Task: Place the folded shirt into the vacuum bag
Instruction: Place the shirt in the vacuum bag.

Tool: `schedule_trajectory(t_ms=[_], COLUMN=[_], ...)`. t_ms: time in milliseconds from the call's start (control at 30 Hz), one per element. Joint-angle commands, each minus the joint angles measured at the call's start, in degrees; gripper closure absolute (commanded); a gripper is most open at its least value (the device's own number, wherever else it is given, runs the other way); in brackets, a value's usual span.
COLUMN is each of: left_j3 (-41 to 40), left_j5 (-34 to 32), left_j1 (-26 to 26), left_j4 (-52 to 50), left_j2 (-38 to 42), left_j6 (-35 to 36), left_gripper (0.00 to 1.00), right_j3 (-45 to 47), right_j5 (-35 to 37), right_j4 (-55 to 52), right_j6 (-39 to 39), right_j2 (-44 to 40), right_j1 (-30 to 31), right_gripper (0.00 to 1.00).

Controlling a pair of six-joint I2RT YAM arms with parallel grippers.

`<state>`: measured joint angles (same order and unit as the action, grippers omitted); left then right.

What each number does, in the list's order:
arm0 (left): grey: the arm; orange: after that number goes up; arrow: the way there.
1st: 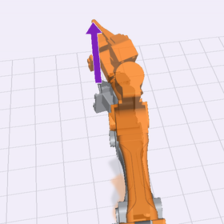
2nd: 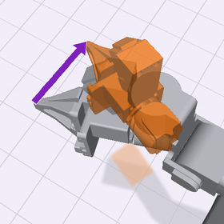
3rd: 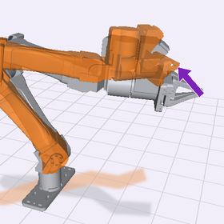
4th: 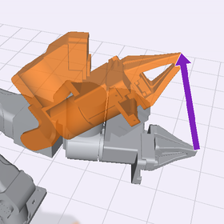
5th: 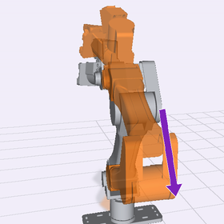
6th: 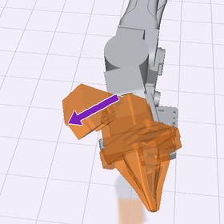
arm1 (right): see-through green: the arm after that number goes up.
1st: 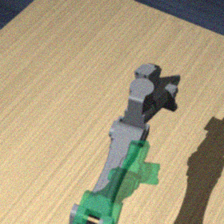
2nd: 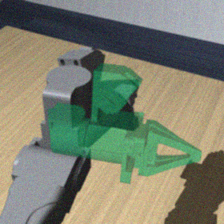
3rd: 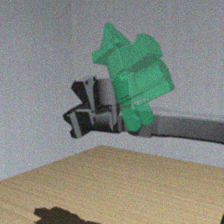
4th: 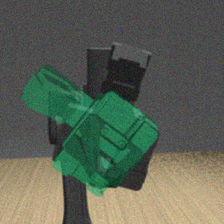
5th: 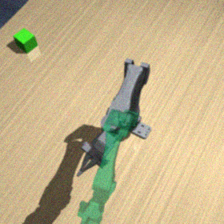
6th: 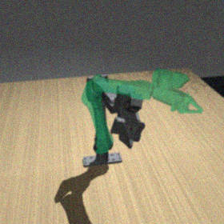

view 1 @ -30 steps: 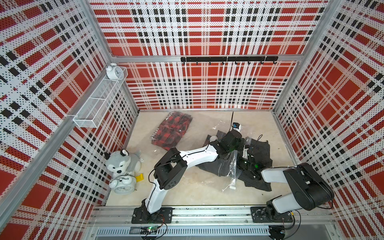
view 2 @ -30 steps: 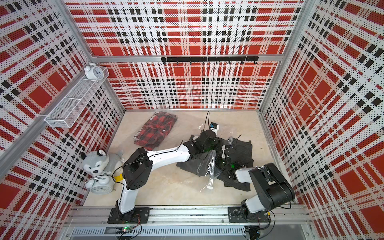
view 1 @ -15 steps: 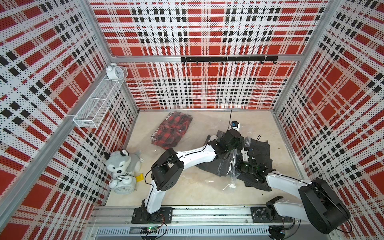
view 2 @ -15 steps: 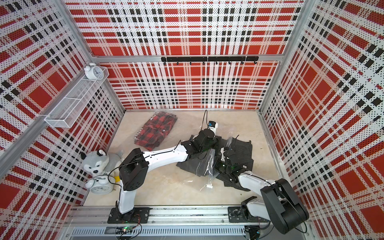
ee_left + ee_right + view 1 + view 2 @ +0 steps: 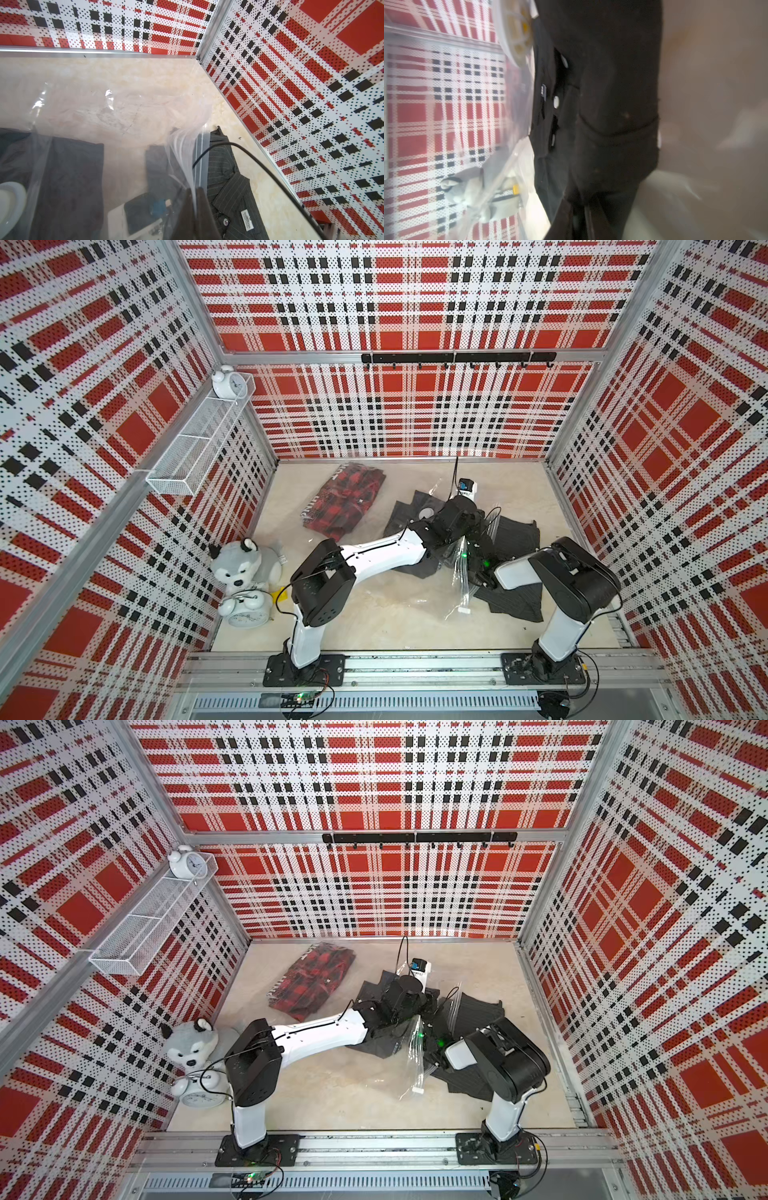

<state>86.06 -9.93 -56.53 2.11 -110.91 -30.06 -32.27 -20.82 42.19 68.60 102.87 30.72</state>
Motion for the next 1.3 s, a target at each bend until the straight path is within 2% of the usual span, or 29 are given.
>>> schedule_trajectory(t_ms=[0,167,300,467,667,767,833,1033,1267], left_j3=[-0.54,-1.47,-1.68,-1.69,-1.23,-1.00,-0.80,0.07,1.01], left_j5=[1.60,1.51,0.75,0.27,-0.70,-0.65,-0.48,0.55,0.85], left_j1=[-1.23,-1.39,-1.41,-1.26,-0.66,-0.25,-0.14,-0.30,-1.14], left_j4=[3.05,3.76,3.86,3.70,3.04,2.88,2.90,2.85,2.75], left_j2=[3.21,4.03,4.22,4.64,4.48,4.50,4.43,4.56,4.70], left_j6=[-0.08,-0.26,-0.17,0.21,1.32,1.50,1.49,1.24,1.06], left_gripper=[1.00,1.00,1.00,1.00,1.00,1.00,1.00,1.00,1.00], right_j3=[-3.39,-8.62,-10.78,-5.10,1.24,3.95,3.94,-2.11,-12.42], right_j5=[-0.01,0.08,0.36,1.83,0.87,0.19,-1.15,-2.69,-2.98], right_j4=[6.15,9.17,9.26,8.12,3.34,4.23,6.56,10.24,12.20], right_j6=[3.38,7.51,8.27,7.03,2.69,2.98,4.07,6.84,9.45], right_j2=[4.82,10.91,11.80,5.96,-1.01,-1.69,-0.34,6.75,16.16], right_j1=[0.92,2.15,4.36,4.90,4.97,5.00,5.47,9.05,9.96], right_gripper=[0.87,0.86,0.81,0.73,0.52,0.48,0.50,0.79,0.85])
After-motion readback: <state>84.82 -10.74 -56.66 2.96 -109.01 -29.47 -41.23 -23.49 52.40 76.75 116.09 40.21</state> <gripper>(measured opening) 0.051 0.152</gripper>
